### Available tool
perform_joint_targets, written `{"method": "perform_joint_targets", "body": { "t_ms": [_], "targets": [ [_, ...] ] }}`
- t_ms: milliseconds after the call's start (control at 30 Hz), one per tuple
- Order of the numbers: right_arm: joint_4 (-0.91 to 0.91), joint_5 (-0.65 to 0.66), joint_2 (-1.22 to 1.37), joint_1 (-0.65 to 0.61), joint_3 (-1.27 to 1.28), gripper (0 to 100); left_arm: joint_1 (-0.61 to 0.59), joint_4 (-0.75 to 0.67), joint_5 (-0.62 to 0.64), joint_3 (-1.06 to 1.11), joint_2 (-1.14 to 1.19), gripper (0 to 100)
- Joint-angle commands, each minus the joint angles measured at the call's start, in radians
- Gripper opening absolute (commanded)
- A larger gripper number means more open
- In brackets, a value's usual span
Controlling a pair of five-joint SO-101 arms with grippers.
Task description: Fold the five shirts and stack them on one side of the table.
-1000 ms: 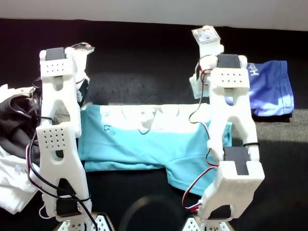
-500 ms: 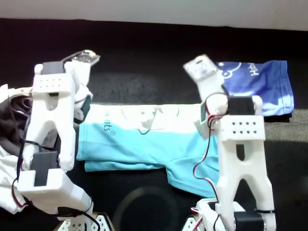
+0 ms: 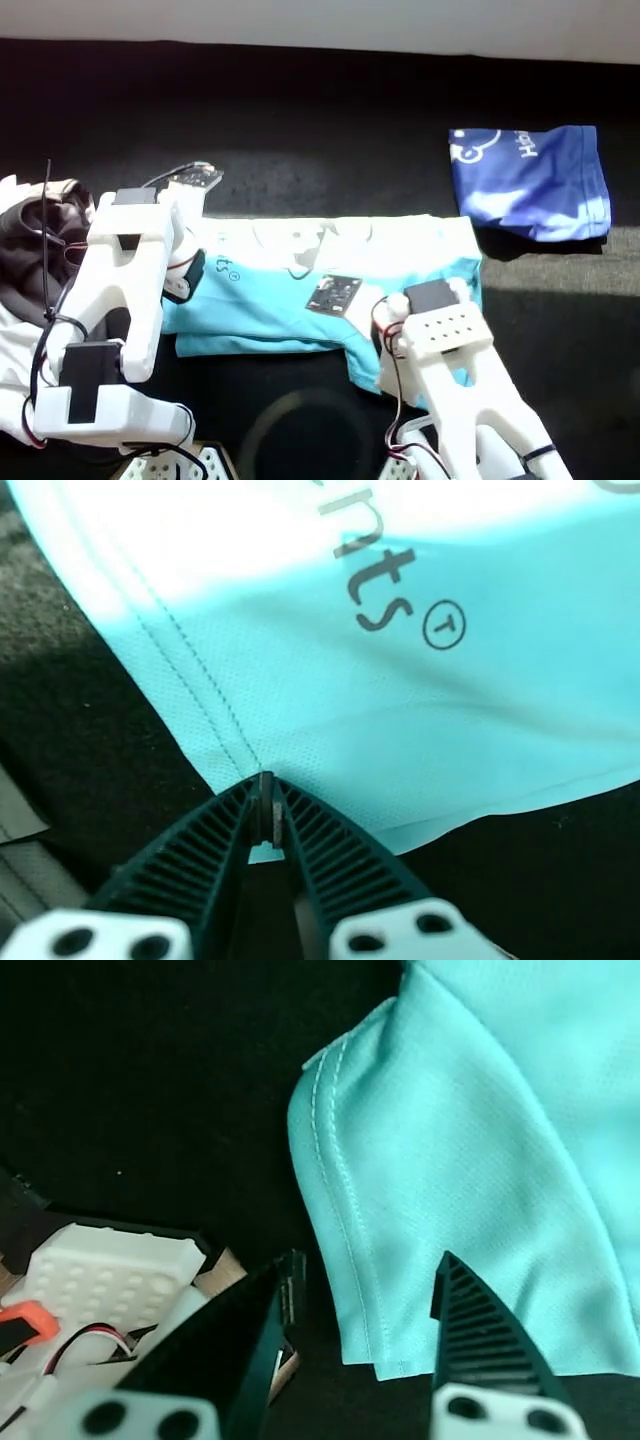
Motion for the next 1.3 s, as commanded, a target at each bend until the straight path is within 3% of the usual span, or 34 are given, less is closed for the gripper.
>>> {"method": "perform_joint_targets", "body": {
  "t_ms": [0,467,600,667,1100,1267],
  "targets": [
    [-0.056,0.012,-0.021,-0.012,0.065,20.9,0.008,-0.008,-0.002,-0.001,-0.044,1],
    [-0.418,0.011,-0.019,0.019,0.343,19.7,0.008,-0.008,-0.002,0.001,-0.044,1],
    [-0.427,0.012,-0.021,0.053,0.334,0.0,0.008,-0.008,-0.002,0.001,-0.044,1],
    [-0.427,0.012,-0.024,0.073,0.328,1.9,0.008,-0.008,-0.002,0.001,-0.044,1],
    [-0.211,0.068,-0.018,0.120,-0.131,0.7,0.048,-0.023,-0.003,0.122,-0.042,1],
    [-0.216,0.069,0.102,0.120,-0.260,0.7,0.074,-0.160,-0.003,0.243,-0.042,1]
  ]
}}
